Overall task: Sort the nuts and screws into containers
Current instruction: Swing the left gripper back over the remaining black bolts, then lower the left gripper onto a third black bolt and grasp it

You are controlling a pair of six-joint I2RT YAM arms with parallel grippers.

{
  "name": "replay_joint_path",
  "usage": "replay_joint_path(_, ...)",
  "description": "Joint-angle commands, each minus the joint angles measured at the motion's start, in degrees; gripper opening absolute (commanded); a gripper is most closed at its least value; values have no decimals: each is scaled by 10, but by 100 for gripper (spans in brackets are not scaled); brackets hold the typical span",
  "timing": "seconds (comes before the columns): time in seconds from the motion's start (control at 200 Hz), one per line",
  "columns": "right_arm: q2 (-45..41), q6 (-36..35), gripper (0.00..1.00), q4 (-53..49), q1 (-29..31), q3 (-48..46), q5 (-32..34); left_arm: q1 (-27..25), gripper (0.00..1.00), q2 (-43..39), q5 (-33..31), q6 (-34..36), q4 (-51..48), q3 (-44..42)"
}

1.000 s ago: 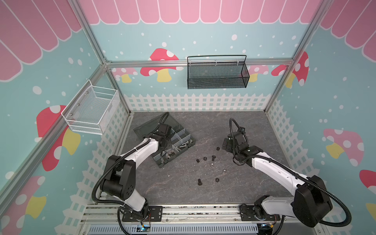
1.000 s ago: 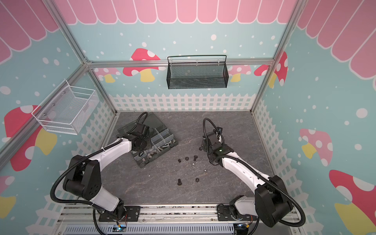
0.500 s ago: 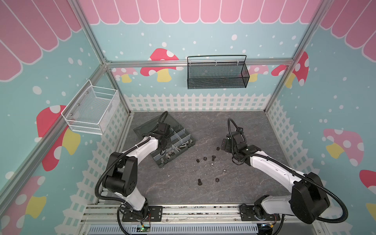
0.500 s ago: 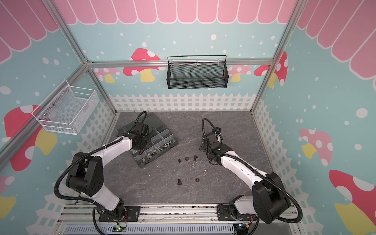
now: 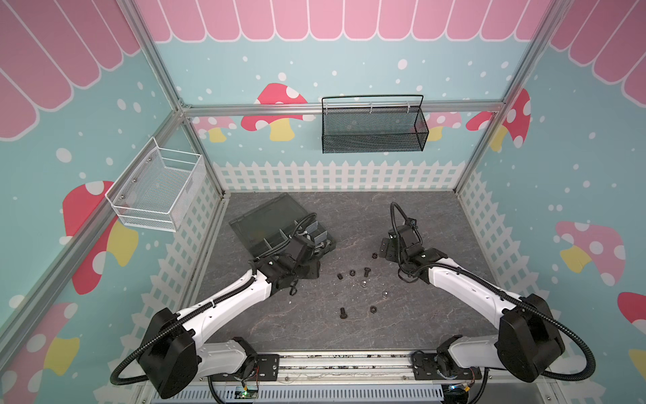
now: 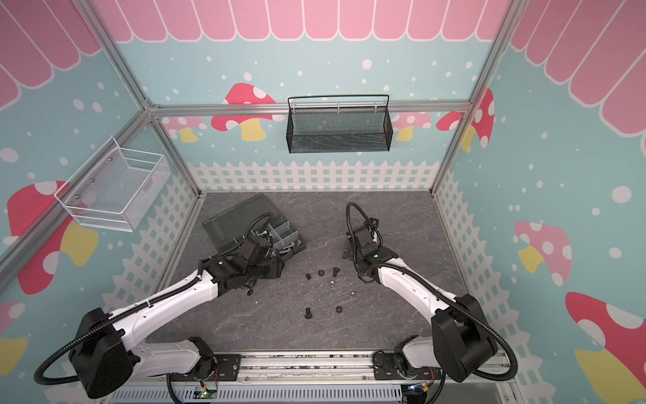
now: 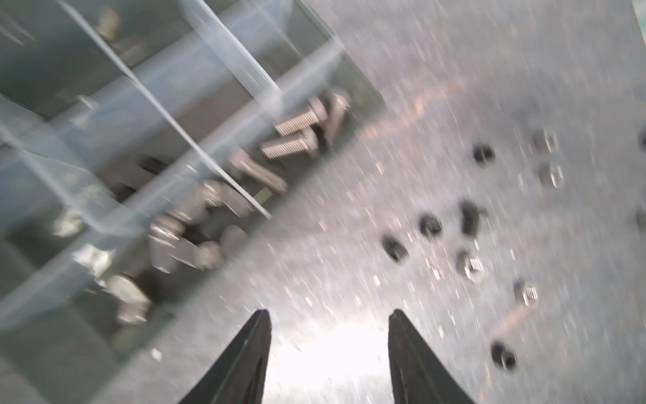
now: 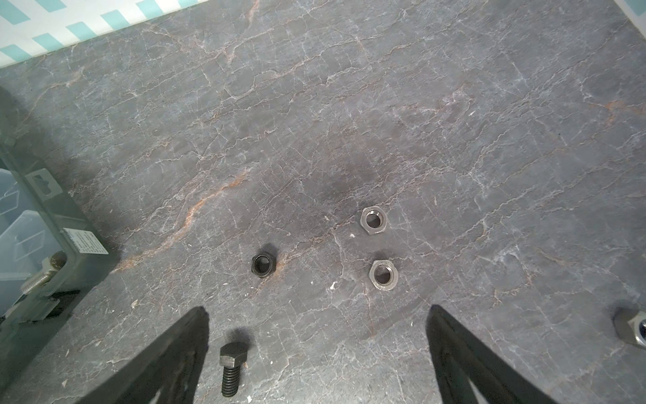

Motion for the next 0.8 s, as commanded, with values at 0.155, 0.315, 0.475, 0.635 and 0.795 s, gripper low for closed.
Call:
replay_joint_path(0.155,25,-1,98,-13,-15,20,-27,-127,74,12,-32,-54,19,-25)
replay_joint_path(0.315,33,1,98,-14,-18,17,-42,-167,86,68,-30,-56,25,-8)
replay_joint_path(0.475,30,-2,98,-20,-19,16,-42,-195,97,125,-18,-44,25,18)
replay_joint_path(0.635,27,-2,98,-22,-22,16,-40,-216,98,176,-14,-34,13,42)
replay_joint_path(0.795,23,0,98,-23,-22,11,-37,-228,94,218,-19,-29,-8,60)
